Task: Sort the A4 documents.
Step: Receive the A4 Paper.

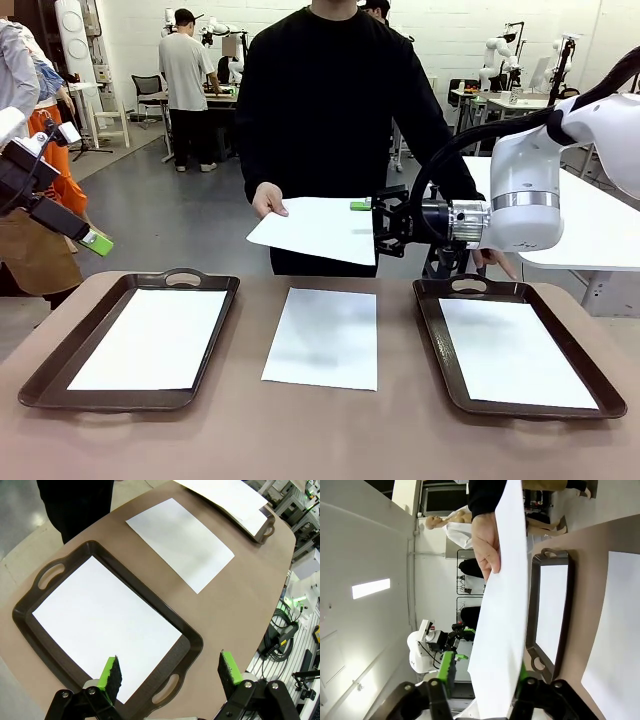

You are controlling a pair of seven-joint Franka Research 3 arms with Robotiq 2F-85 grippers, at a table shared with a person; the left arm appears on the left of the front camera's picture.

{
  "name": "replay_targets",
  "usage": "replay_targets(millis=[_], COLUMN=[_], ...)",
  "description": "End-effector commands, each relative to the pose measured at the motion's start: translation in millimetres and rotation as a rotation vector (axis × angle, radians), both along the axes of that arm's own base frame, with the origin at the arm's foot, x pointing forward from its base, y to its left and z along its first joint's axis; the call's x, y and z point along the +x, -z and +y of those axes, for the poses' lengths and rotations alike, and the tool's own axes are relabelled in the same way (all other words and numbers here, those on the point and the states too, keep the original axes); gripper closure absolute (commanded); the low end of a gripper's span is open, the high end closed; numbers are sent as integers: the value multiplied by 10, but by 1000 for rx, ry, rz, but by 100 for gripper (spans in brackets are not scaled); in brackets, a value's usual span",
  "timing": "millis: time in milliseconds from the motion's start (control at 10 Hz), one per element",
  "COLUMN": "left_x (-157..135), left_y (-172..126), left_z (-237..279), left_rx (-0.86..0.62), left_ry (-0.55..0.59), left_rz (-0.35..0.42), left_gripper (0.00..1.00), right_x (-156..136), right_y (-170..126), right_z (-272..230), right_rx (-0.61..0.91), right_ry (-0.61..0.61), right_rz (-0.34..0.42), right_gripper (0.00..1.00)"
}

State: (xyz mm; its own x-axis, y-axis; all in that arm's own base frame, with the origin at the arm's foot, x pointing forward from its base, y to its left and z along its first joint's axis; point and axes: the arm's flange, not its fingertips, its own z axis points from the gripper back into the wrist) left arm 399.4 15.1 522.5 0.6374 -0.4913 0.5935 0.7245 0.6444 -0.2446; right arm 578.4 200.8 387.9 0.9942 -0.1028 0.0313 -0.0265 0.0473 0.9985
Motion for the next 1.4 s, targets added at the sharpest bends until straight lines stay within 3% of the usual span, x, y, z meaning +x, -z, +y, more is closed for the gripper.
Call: replay_targets(millis=[0,500,1100,1200,1300], left_x=[-3,-3,-3,-3,-3], left_y=[1,1,1,1,1], left_z=[13,13,13,13,13], left_rx=[-2,-2,-2,-2,-2], left_ry=[7,7,7,7,7], left_rz=[-4,-4,-4,-4,-4], left_gripper=[0,0,0,0,0], right_x=[67,63,20,-16,-4], right_y=[-10,58,112,50,113], right_z=[61,57,72,59,26], right_rx=[27,20,24,20,8], right_ry=[9,1,-39,-87,-12], right_rz=[32,58,68,24,48], right_gripper=[55,100,100,100,100])
